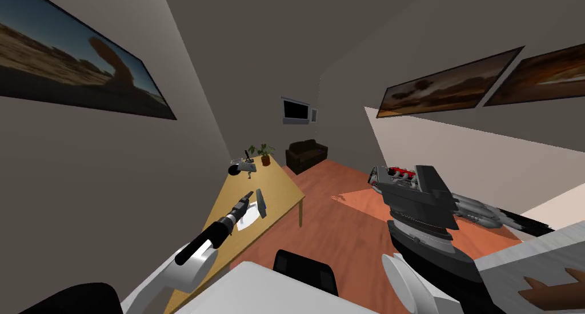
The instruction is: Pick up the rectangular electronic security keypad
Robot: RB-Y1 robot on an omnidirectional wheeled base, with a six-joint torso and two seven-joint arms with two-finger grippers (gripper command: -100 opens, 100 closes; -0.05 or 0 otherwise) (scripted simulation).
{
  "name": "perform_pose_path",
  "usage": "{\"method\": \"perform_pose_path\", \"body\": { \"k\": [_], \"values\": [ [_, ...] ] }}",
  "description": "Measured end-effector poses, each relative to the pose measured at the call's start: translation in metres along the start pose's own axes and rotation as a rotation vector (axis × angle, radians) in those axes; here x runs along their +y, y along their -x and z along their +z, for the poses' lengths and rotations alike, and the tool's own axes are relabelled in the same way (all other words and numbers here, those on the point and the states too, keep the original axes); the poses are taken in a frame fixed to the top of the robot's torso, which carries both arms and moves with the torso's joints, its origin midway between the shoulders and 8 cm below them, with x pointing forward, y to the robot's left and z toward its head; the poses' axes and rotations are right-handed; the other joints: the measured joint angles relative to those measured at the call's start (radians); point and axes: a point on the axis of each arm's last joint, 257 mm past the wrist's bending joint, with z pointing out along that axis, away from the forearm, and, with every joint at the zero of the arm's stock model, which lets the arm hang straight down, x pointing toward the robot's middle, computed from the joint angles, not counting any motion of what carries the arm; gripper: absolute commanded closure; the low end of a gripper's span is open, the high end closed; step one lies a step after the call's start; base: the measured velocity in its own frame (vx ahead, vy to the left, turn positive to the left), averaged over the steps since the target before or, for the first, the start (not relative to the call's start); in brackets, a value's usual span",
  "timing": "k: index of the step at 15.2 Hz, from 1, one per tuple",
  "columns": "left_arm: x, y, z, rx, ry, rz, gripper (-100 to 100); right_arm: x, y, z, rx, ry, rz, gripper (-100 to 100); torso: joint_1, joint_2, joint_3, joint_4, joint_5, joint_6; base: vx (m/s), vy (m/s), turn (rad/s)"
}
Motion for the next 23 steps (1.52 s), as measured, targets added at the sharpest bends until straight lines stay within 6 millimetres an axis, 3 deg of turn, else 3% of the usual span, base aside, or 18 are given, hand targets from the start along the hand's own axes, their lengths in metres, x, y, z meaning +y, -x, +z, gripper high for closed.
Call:
{"method": "perform_pose_path", "body": {
  "k": [5,11,17,23],
  "values": [
    [0.061,0.005,-0.017,0.042,0.173,0.020,-100,0.000,0.000,0.000,0.000,0.000,0.000,0,0.001,0.000,0.000,0.000,0.000,-0.001,0.029,-0.008,-0.295],
    [0.118,0.013,-0.042,0.081,0.362,0.042,-100,0.000,0.000,0.000,0.000,0.000,0.000,0,0.001,-0.001,-0.001,0.000,0.000,-0.001,0.033,0.000,-0.283],
    [0.180,0.035,-0.087,0.114,0.577,0.066,-100,0.000,0.000,0.000,0.000,0.000,0.000,0,0.002,-0.002,-0.001,0.000,0.000,0.000,0.044,0.017,-0.321],
    [0.228,0.059,-0.129,0.130,0.758,0.085,-100,0.000,0.000,0.000,0.000,0.000,0.000,0,0.003,-0.002,-0.001,0.000,0.001,0.000,0.037,0.029,-0.253]
  ]
}}
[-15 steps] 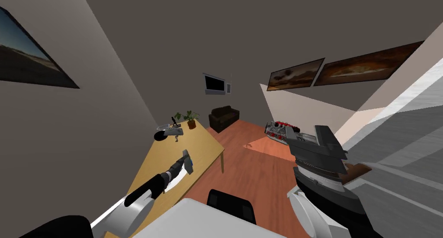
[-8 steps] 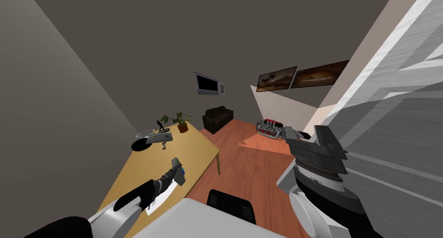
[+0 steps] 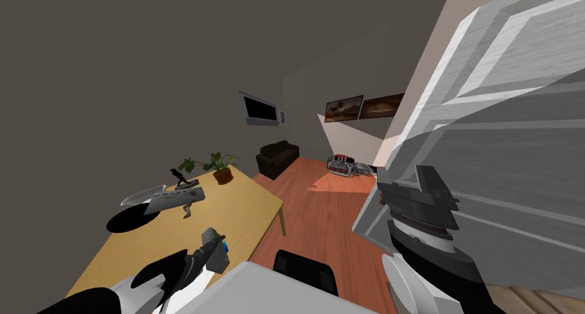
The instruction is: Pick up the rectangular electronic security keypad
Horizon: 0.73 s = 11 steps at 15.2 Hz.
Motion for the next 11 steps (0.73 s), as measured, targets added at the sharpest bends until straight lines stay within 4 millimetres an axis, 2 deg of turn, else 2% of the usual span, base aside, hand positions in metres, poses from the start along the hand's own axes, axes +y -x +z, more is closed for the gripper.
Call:
{"method": "perform_pose_path", "body": {
  "k": [9,11],
  "values": [
    [0.084,0.033,-0.025,0.009,0.265,0.019,-100,0.000,0.000,0.000,0.000,0.000,0.000,0,0.000,0.001,0.000,0.000,0.000,-0.001,0.026,0.040,-0.260],
    [0.094,0.037,-0.031,0.010,0.299,0.022,-100,0.000,0.000,0.000,0.000,0.000,0.000,0,-0.001,0.001,0.001,0.000,0.000,-0.001,-0.006,0.030,-0.068]
  ]
}}
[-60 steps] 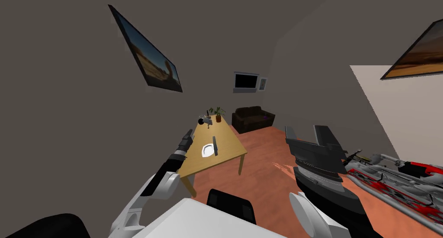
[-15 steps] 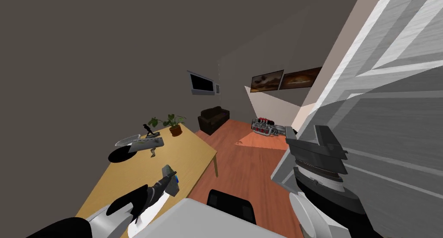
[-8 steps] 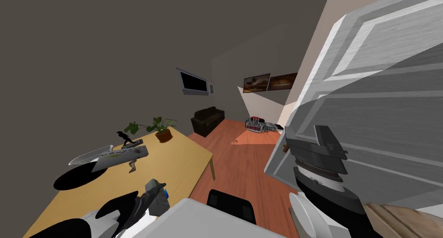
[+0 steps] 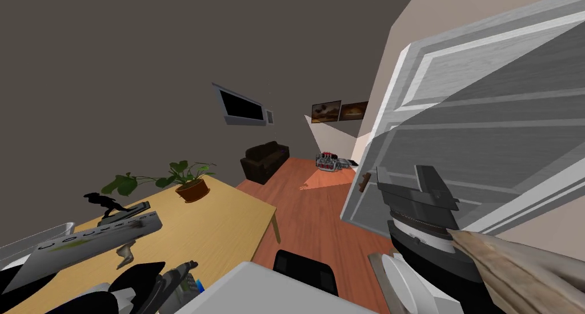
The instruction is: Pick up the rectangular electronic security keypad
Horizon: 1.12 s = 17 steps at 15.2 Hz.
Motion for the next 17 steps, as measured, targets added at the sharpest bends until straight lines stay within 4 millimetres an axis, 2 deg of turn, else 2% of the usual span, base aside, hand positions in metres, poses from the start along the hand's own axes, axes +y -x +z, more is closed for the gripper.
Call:
{"method": "perform_pose_path", "body": {
  "k": [9,10,14,17],
  "values": [
    [-0.021,-0.022,0.018,-0.006,0.006,-0.037,-100,0.000,0.000,0.000,0.000,0.000,0.000,0,0.002,0.006,0.004,0.001,0.000,0.000,-0.070,0.051,-0.072],
    [-0.022,-0.023,0.018,-0.006,0.008,-0.040,100,0.000,0.000,0.000,0.000,0.000,0.000,0,0.001,0.005,0.003,0.001,0.000,0.000,-0.015,0.014,-0.004],
    [-0.020,-0.023,0.018,-0.006,0.013,-0.042,100,0.000,0.000,0.000,0.000,0.000,0.000,0,-0.002,0.002,0.002,0.001,0.000,0.001,-0.003,0.002,0.005],
    [-0.015,-0.019,0.015,-0.004,0.013,-0.035,100,0.000,0.000,0.000,0.000,0.000,0.000,0,-0.005,-0.002,0.000,0.000,-0.001,-0.001,0.077,-0.050,0.106]
  ]
}}
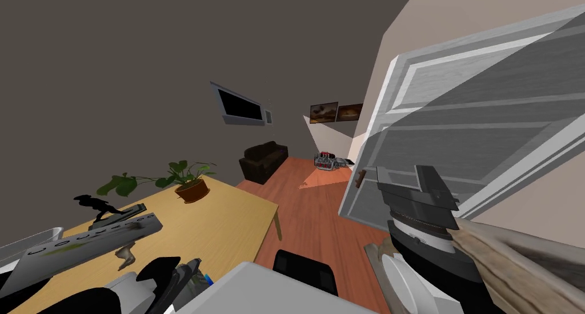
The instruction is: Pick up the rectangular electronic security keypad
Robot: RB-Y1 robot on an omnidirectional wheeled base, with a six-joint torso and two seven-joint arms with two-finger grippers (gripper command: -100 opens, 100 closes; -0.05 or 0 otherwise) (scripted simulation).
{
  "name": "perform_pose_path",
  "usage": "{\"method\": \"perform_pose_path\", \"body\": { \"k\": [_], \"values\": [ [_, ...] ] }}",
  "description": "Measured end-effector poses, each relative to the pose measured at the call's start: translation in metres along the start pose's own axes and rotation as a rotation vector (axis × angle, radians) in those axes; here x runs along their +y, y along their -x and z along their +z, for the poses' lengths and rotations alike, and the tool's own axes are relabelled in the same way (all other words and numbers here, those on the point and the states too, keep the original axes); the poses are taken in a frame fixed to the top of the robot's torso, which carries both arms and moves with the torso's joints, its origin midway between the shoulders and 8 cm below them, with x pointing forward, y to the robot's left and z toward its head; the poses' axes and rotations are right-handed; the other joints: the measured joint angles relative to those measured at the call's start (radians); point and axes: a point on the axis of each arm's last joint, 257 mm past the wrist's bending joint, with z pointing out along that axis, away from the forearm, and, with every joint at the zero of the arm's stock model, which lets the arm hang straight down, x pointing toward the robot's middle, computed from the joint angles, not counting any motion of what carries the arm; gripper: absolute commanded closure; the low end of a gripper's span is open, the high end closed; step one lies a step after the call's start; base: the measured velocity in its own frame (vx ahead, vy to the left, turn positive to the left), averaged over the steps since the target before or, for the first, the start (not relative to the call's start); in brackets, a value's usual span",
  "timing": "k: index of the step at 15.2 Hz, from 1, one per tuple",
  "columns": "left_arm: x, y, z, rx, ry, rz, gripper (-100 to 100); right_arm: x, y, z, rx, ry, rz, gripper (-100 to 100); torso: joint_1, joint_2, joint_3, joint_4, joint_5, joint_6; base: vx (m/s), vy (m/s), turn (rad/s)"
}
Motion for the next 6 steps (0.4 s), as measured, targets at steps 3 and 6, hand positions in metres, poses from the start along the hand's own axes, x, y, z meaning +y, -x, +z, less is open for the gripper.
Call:
{"method": "perform_pose_path", "body": {
  "k": [3,6],
  "values": [
    [0.007,0.008,-0.006,0.003,-0.004,0.014,100,0.000,0.000,0.000,0.000,0.000,0.000,0,-0.003,-0.002,-0.001,0.000,-0.001,0.001,0.079,-0.060,0.065],
    [0.013,0.015,-0.012,0.004,-0.009,0.027,100,0.000,0.000,0.000,0.000,0.000,0.000,0,-0.005,-0.001,-0.001,0.000,-0.003,0.001,0.054,-0.062,0.054]
  ]
}}
